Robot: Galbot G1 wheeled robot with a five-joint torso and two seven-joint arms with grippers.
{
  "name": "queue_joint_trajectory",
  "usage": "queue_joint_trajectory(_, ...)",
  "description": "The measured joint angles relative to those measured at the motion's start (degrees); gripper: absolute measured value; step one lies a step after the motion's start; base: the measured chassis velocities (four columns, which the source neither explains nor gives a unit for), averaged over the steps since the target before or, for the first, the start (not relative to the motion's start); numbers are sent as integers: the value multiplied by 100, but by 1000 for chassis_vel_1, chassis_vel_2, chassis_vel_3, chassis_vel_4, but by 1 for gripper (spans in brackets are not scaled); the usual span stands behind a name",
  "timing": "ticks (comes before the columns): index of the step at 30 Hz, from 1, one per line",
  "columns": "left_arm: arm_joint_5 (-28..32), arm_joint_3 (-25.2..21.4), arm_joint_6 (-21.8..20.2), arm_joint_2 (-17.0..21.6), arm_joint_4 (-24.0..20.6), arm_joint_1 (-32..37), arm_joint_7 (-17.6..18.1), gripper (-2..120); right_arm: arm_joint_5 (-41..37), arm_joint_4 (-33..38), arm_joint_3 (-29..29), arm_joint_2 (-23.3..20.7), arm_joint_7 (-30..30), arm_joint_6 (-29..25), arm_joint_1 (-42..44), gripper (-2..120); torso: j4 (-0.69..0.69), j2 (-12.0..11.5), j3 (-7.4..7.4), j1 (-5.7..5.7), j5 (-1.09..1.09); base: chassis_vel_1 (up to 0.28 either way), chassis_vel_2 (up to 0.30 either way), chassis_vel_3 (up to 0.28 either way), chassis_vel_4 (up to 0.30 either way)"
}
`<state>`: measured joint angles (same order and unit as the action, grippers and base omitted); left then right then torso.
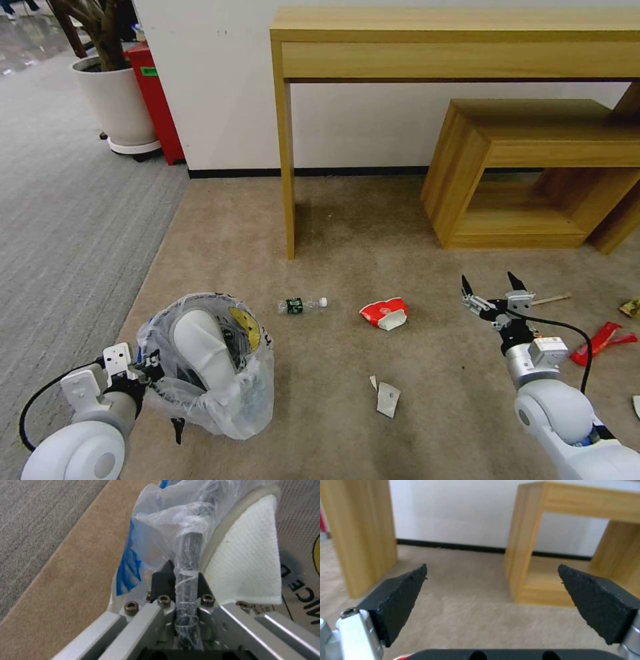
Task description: Pick up the trash bin and place the garbage on the floor into it.
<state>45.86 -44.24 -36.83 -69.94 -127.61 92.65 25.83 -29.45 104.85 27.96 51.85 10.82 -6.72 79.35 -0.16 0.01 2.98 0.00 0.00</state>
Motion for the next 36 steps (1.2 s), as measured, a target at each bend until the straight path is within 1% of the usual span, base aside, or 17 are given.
queue_joint_trajectory(3,0,5,0,-5,43,-34,0,1,-238,93,-92,-67,-7,261,48,100,0,0,0,0,0,0,0,0,0)
queue_joint_trajectory(5,1,14,0,-18,81,-59,0,1,-594,179,-211,-105,99,608,55,100,0,0,0,0,0,0,0,0,0)
queue_joint_trajectory(6,0,20,0,-25,113,-71,0,1,-1020,259,-283,-138,170,1001,52,100,-1,0,0,0,0,0,0,0,0)
queue_joint_trajectory(7,0,20,0,-25,113,-71,0,1,-1020,259,-283,-138,170,1001,52,100,-1,0,0,0,0,0,0,0,0)
queue_joint_trajectory(9,-10,27,2,-37,152,-82,0,1,-1676,396,-414,-198,352,1528,6,100,0,0,0,0,1,0,0,0,0)
queue_joint_trajectory(10,-23,32,6,-48,173,-88,-3,1,-2100,488,-454,-260,433,1934,-31,100,1,0,0,0,1,0,0,0,0)
queue_joint_trajectory(11,-23,32,6,-48,173,-88,-3,1,-2100,488,-454,-260,433,1934,-31,100,1,0,0,0,1,0,0,0,0)
queue_joint_trajectory(14,-52,52,21,-103,215,-119,-12,1,-2968,579,-745,-424,963,2873,-282,100,1,0,0,0,0,0,0,0,0)
queue_joint_trajectory(15,-64,55,27,-124,229,-126,-14,1,-3120,574,-857,-466,1057,3022,-351,100,0,0,1,0,2,0,0,0,0)
queue_joint_trajectory(16,-64,55,27,-124,229,-126,-14,1,-3120,574,-857,-466,1057,3022,-351,100,0,0,1,0,2,0,0,0,0)
queue_joint_trajectory(19,-107,59,60,-179,275,-131,-27,1,-3305,481,-1323,-515,1464,3349,-492,100,0,0,0,0,1,0,0,0,0)
queue_joint_trajectory(23,-123,46,71,-210,303,-136,-34,1,-3350,301,-1771,-434,1774,3654,-621,100,-1,0,0,0,-1,0,0,0,0)
queue_joint_trajectory(24,-123,46,71,-210,303,-136,-34,1,-3350,301,-1771,-434,1774,3654,-621,100,-1,0,0,0,-1,0,0,0,0)
queue_joint_trajectory(27,-126,30,82,-224,328,-143,-34,1,-3217,-29,-2278,-282,1903,3706,-906,100,0,0,1,0,0,0,0,0,0)
queue_joint_trajectory(28,-126,30,82,-224,328,-143,-34,1,-3217,-29,-2278,-282,1903,3706,-906,100,0,0,1,0,0,0,0,0,0)
queue_joint_trajectory(32,-125,-11,95,-231,380,-145,-34,1,-3094,-631,-2847,-26,1957,3674,-1325,100,1,0,1,0,0,0,0,0,0)
queue_joint_trajectory(36,-107,-20,111,-225,457,-193,-34,1,-2961,-1004,-3068,151,2014,3624,-1413,100,0,0,1,0,0,0,0,0,0)
